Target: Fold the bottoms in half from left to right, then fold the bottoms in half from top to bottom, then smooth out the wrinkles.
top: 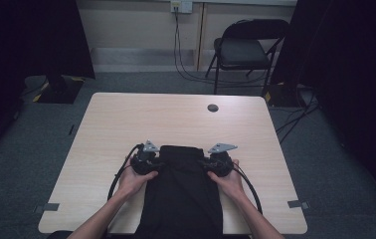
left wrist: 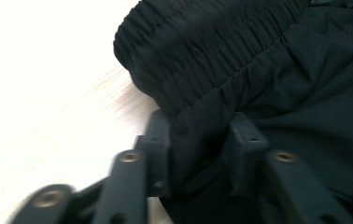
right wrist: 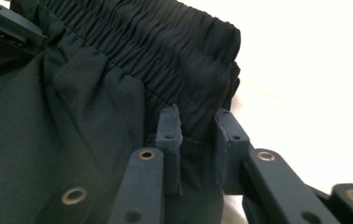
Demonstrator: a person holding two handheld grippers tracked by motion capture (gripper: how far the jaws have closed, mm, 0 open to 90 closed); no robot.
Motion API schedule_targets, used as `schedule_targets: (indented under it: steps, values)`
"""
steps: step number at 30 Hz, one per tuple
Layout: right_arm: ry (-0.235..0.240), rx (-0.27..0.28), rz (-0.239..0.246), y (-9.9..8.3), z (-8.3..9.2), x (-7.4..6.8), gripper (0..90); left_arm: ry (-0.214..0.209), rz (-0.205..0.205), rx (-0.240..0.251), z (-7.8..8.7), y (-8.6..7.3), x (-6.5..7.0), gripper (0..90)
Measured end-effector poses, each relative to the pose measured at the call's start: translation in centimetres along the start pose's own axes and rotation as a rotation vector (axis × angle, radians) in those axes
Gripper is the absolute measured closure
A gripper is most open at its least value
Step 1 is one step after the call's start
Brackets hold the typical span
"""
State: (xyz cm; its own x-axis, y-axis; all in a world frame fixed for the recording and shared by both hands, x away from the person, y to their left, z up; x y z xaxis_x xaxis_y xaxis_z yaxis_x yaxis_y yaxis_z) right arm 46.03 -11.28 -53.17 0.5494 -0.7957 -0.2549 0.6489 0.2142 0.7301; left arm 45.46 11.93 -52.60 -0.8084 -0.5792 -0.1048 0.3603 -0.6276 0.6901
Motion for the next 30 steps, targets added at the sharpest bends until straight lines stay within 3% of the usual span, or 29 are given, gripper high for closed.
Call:
schedule_targets:
  steps: [3,6,15,20,30]
  values:
    - [0.009,0.020,-0.027,0.6,0.2,0.0,77.9,-0.004,0.014,0.024,0.3,0.5,-0.1,77.6]
    - [0.017,0.032,-0.034,0.9,0.6,-0.1,78.1,-0.006,0.015,0.071,1.2,1.2,-0.3,78.7]
    - [0.056,0.110,-0.042,3.2,2.2,-1.2,79.0,0.025,0.016,0.125,3.1,2.2,-1.0,79.2]
    - [0.068,0.153,-0.053,4.8,2.8,-1.4,79.1,0.052,-0.002,0.167,4.4,3.9,-1.9,79.4]
    - [0.069,0.218,-0.049,8.6,4.2,-1.6,79.3,0.087,0.019,0.253,6.3,6.7,-3.6,79.4]
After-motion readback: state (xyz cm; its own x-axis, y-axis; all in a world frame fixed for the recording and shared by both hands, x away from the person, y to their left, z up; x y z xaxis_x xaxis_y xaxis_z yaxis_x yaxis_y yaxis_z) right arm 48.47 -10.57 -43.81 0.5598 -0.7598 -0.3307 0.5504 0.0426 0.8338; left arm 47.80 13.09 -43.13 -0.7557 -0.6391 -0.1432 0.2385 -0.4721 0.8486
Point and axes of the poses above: each handheld gripper's, and its own axes: z roughly backward along the jaws, y roughly out of its top, x roughly to its right, the point moved 5 cm from there along -z, roughly forward along the jaws, and after that the axes turned 14 degrees about -z, right-handed, at the moved point
